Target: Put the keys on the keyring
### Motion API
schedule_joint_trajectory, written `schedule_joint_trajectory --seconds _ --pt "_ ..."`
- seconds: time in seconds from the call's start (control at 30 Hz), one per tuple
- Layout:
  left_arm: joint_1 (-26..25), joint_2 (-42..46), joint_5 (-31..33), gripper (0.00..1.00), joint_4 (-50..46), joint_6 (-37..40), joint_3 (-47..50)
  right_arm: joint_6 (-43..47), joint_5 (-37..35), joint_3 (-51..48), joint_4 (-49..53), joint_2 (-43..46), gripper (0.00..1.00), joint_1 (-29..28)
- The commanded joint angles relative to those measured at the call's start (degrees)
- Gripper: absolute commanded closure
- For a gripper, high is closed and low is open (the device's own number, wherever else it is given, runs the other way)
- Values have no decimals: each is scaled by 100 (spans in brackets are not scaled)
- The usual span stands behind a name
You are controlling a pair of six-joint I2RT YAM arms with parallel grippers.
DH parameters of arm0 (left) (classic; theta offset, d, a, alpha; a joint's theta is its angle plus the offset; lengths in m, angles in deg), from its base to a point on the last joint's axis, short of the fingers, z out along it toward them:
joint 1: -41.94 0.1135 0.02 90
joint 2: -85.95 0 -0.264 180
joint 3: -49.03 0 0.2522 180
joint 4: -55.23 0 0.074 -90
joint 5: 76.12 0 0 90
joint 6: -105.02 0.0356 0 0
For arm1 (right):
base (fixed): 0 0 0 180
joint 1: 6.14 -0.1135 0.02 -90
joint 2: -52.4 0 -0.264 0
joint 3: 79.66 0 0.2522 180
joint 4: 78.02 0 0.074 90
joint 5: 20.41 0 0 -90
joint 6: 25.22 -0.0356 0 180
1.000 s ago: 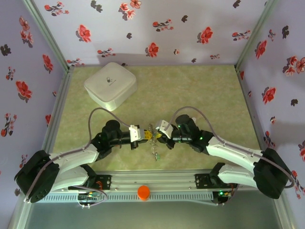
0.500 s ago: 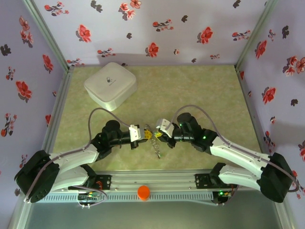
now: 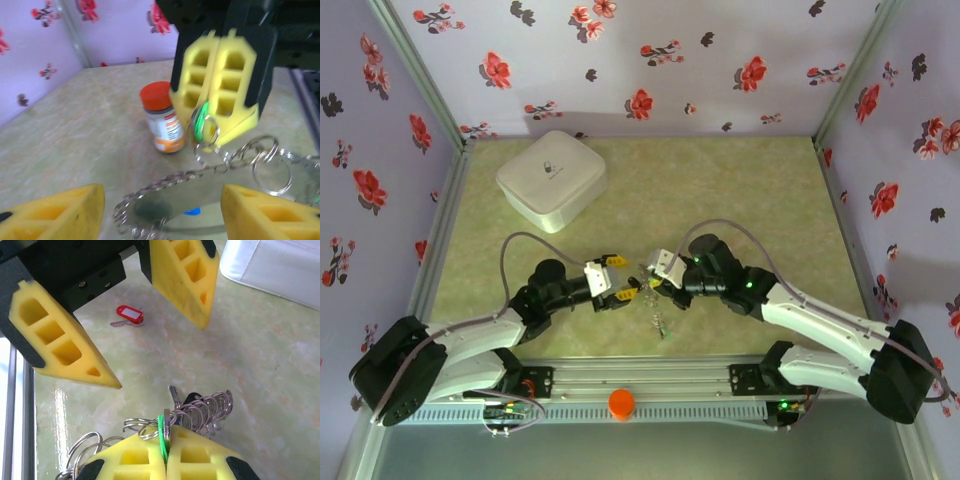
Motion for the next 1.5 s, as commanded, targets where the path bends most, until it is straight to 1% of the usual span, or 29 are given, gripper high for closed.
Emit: schedule_joint_trajectory --seconds 0.0,0.03,0.1,0.13,0.2,0.23,0.3,0.37,0.43,0.5,0.53,0.6,0.63,0.7,0.87,1.07,1.23,1.4,1.47 --pt "36 330 1300 28 909 -88 207 174 -163 386 -47 -144 100 -96" --pt "38 416 1680 23 900 -58 237 158 -198 450 -72 -216 100 -113" --pt "39 625 2678 6 771 47 240 120 -237 611 -155 -414 100 -152" --pt "47 707 3138 1 770 62 252 119 -245 681 -206 -524 100 -172" --pt "122 894 4007 0 777 -13 249 107 -331 811 -490 -777 100 -219" --pt "156 983 4379 0 755 -104 238 92 -371 884 -662 -906 100 -239" --pt "298 1224 5332 0 723 -377 235 -72 -532 1105 -1084 -1270 100 -286" --pt "451 1546 6013 0 621 -730 277 -329 -726 1407 -1451 -1646 100 -323" --pt "663 1930 6429 0 135 -1112 235 -742 -1021 1769 -1707 -2041 100 -353" --pt "979 2357 6458 0 -1007 -1628 -9 -1145 -1496 2037 -1830 -2441 100 -353" --pt "1164 2471 6408 0 -1748 -1973 -244 -1236 -1770 2021 -1940 -2620 100 -345" --pt "1445 2502 6367 0 -2793 -2431 -692 -1265 -2386 1873 -2103 -2905 100 -343" --pt "1555 2456 6296 0 -3119 -2521 -814 -1296 -2631 1841 -2004 -3022 100 -345" --pt "1676 2355 6171 0 -3473 -2625 -954 -1251 -2841 1797 -1630 -3115 100 -341" --pt "1737 2063 5874 0 -3514 -2818 -986 -899 -3133 1716 -517 -3090 100 -353" --pt "1741 1599 5427 0 -3413 -2659 -1146 -264 -3367 1585 810 -2979 100 -356" --pt "1736 1330 5335 0 -3396 -2669 -1256 -102 -3336 1416 1309 -2875 100 -387" --pt "1743 1154 5215 0 -3501 -2705 -1403 -49 -3265 1230 1465 -2874 100 -440" --pt "1743 1101 5172 0 -3610 -2744 -1499 -41 -3267 1189 1506 -2937 98 -445"
